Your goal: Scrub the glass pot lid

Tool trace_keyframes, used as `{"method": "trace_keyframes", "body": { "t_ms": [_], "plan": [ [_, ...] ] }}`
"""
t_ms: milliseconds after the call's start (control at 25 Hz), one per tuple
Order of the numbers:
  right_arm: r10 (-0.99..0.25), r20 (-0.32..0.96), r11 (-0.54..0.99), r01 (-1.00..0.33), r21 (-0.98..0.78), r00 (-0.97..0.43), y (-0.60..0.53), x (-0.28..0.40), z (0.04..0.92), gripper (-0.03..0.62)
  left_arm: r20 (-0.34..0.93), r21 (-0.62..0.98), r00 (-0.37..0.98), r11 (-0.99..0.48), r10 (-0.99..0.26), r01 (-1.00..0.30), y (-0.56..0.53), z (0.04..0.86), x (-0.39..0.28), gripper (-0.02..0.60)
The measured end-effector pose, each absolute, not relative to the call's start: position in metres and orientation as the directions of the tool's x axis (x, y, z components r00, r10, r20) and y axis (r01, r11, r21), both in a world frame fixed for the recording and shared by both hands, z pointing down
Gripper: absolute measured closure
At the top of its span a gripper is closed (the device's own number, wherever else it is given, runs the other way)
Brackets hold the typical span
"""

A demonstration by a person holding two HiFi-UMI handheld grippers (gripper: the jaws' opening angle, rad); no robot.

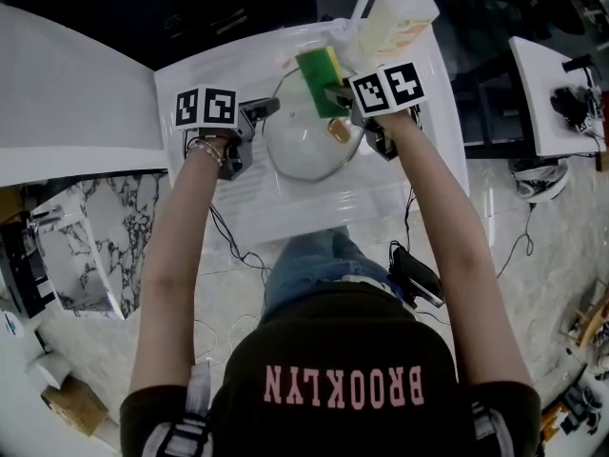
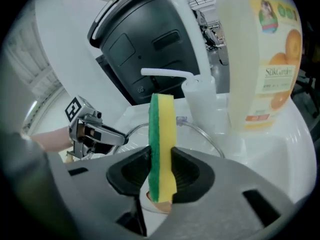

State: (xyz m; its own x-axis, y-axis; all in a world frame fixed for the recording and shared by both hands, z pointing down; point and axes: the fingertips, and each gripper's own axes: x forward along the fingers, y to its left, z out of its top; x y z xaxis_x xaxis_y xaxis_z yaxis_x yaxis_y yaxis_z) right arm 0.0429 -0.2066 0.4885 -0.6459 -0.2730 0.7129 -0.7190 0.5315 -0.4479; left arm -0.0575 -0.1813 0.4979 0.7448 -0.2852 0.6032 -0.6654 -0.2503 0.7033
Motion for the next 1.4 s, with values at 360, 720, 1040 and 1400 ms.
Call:
{"method": "trace_keyframes", "body": {
  "t_ms": [360, 720, 1040, 1400],
  "plan": [
    [-0.266, 0.664, 0.24, -0.715, -0.657, -0.699, -0.208, 0.077, 0.512, 0.49, 0.593, 0.714, 0.755, -0.251, -0.278, -0.653, -0.181, 0.499, -0.059, 0.517],
    [-0.256, 0.658, 0.1, -0.696, -0.711, -0.708, -0.208, 0.105, 0.535, 0.488, 0.596, 0.713, 0.754, -0.25, -0.277, -0.655, -0.183, 0.5, -0.059, 0.517],
    [-0.289, 0.654, -0.021, -0.678, -0.735, -0.699, -0.2, 0.129, 0.561, 0.488, 0.598, 0.71, 0.751, -0.25, -0.279, -0.658, -0.181, 0.502, -0.06, 0.517],
    [-0.309, 0.733, -0.077, -0.752, -0.654, -0.606, -0.191, 0.161, 0.592, 0.49, 0.594, 0.704, 0.749, -0.259, -0.294, -0.661, -0.183, 0.503, -0.061, 0.517]
  ]
}}
